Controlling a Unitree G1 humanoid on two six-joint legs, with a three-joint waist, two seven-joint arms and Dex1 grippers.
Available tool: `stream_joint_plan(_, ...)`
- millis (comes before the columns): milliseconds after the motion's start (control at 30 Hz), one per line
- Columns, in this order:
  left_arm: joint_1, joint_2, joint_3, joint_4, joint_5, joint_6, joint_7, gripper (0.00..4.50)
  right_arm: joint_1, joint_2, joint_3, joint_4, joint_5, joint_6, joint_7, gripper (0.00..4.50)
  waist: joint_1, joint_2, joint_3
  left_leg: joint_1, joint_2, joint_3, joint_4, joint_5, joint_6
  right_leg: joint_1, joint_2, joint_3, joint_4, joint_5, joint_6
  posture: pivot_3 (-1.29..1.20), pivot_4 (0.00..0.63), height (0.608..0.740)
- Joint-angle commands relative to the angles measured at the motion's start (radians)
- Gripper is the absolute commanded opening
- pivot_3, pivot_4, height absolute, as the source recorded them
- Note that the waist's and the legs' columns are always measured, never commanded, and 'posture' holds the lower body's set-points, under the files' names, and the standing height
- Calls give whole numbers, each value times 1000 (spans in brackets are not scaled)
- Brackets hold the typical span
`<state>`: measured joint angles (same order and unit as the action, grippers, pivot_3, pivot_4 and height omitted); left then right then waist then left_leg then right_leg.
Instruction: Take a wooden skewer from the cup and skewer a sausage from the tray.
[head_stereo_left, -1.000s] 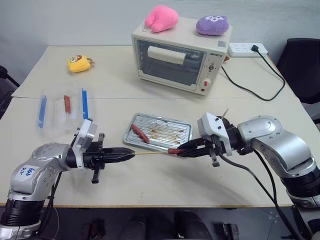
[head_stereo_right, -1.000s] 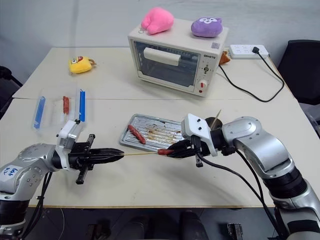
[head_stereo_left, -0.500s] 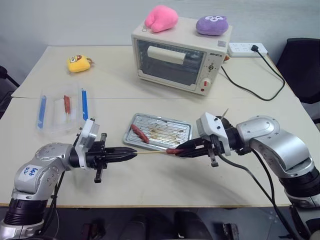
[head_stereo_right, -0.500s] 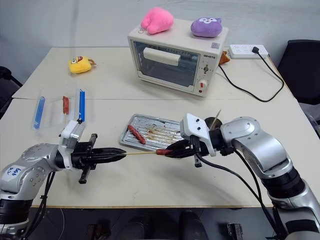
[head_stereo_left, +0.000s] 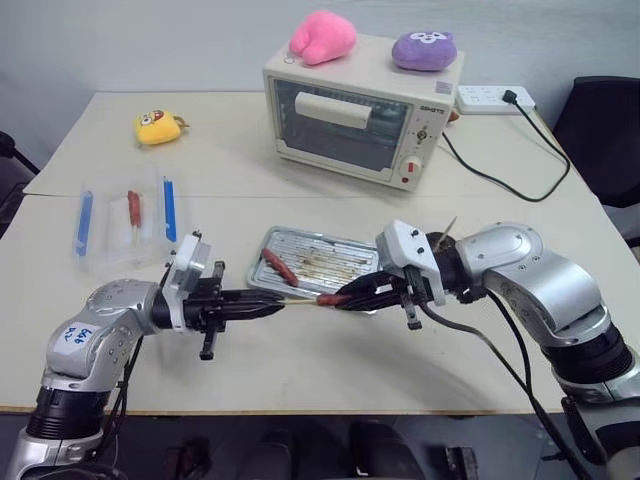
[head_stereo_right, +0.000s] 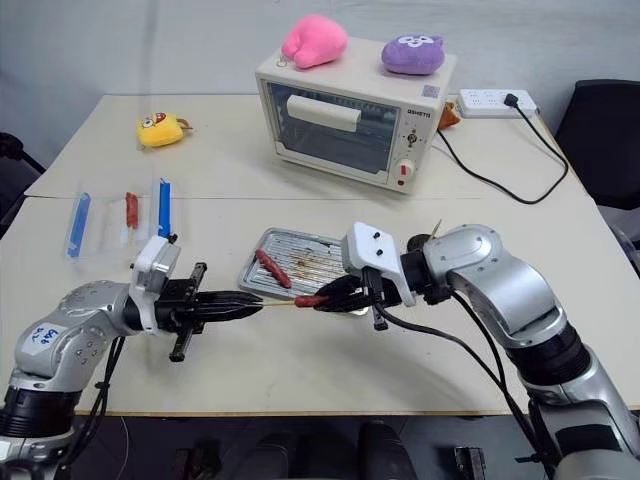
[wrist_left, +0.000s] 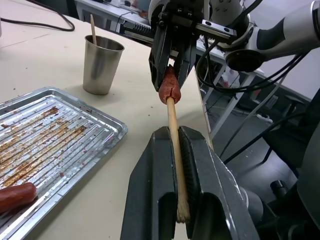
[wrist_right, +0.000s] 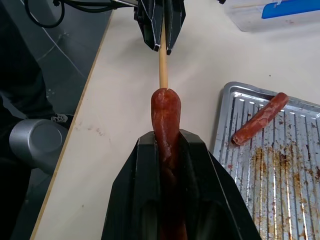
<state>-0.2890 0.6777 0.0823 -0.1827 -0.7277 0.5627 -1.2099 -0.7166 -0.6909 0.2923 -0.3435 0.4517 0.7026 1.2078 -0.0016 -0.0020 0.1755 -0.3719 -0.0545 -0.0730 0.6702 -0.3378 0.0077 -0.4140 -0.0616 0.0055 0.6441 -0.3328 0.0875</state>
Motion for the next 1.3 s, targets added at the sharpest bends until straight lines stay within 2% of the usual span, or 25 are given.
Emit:
stream_joint_plan(33, -30, -32, -42, -37, 4, -14, 2, 0, -35, 51, 20, -36, 27, -12, 5, 489, 0, 0, 0, 0, 0, 0, 0, 0, 0, 0, 0, 0, 0, 0, 0, 0, 150, 740)
stream_joint_plan(267, -21, -52, -18, -44, 7, -15, 14, 0, -19, 39, -8, -52, 54, 27, 7, 489, 0, 0, 0, 0, 0, 0, 0, 0, 0, 0, 0, 0, 0, 0, 0, 0, 150, 740)
stream_joint_plan(333, 3, -43, 10, -48, 3, -19, 16, 0, -3, 17, -42, -66, 72, 47, 8, 810, 0, 0, 0, 0, 0, 0, 0, 0, 0, 0, 0, 0, 0, 0, 0, 0, 150, 740)
stream_joint_plan(400, 37, -29, 46, -46, 7, -35, 17, 0, 23, -12, -74, -78, 68, 23, 13, 1171, -1, 0, 0, 0, 0, 0, 0, 0, 0, 0, 0, 0, 0, 0, 0, 0, 150, 740)
stream_joint_plan(433, 56, -23, 68, -46, 7, -45, 21, 0, 41, -27, -94, -89, 76, 10, 20, 1558, -1, 0, 0, 0, 0, 0, 0, 0, 0, 0, 0, 0, 0, 0, 0, 0, 150, 740)
stream_joint_plan(467, 76, -17, 93, -44, 9, -59, 26, 0, 56, -36, -116, -97, 81, -9, 23, 1731, -1, 0, 0, 0, 0, 0, 0, 0, 0, 0, 0, 0, 0, 0, 0, 0, 150, 740)
stream_joint_plan(567, 134, -11, 168, -45, 5, -88, 52, 0, 97, -53, -176, -123, 113, -37, 20, 2621, 1, 0, 0, 0, 0, 0, 0, 0, 0, 0, 0, 0, 0, 0, 0, 0, 150, 740)
stream_joint_plan(600, 156, -13, 199, -49, -4, -91, 66, 0, 113, -45, -203, -127, 124, -65, 13, 2787, 1, 0, 0, 0, 0, 0, 0, 0, 0, 0, 0, 0, 0, 0, 0, 0, 150, 740)
stream_joint_plan(800, 271, -68, 355, -90, -73, -88, 186, 0, 254, 20, -360, -137, 214, -221, 4, 4418, 2, 0, 0, 0, 0, 0, -1, 0, 0, 1, 0, 0, -1, 0, 0, 0, 150, 740)
stream_joint_plan(933, 337, -161, 454, -115, -102, -128, 322, 0, 367, 102, -473, -185, 380, -143, -175, 4464, 4, 0, 0, 1, 0, 0, 0, 0, 1, 2, 0, 0, 0, 0, 0, 0, 150, 740)
stream_joint_plan(967, 339, -198, 481, -122, -106, -152, 373, 0, 404, 125, -477, -213, 372, -181, -186, 4464, 5, 0, 0, 1, 0, 0, 0, 0, 1, 2, 0, 0, 0, 0, 0, 0, 150, 740)
stream_joint_plan(1100, 259, -336, 579, -99, -75, -276, 637, 0, 509, 226, -471, -251, 240, -360, -271, 4464, 14, -1, -1, 2, 0, 0, 2, 0, 0, 2, 0, 0, 1, 0, 0, 0, 150, 740)
stream_joint_plan(1167, 206, -351, 595, -61, -49, -309, 724, 0, 541, 255, -471, -223, 154, -461, -299, 4464, 21, -1, -1, 1, 0, 0, 5, 0, 0, 2, 0, 0, 3, 0, 0, 0, 150, 740)
stream_joint_plan(1300, 68, -329, 594, 99, 25, -371, 847, 0, 598, 291, -488, -153, 90, -571, -340, 4464, 28, -4, -2, 2, -1, 0, 6, 0, 0, 3, 0, 0, 4, 0, 1, 0, 150, 740)
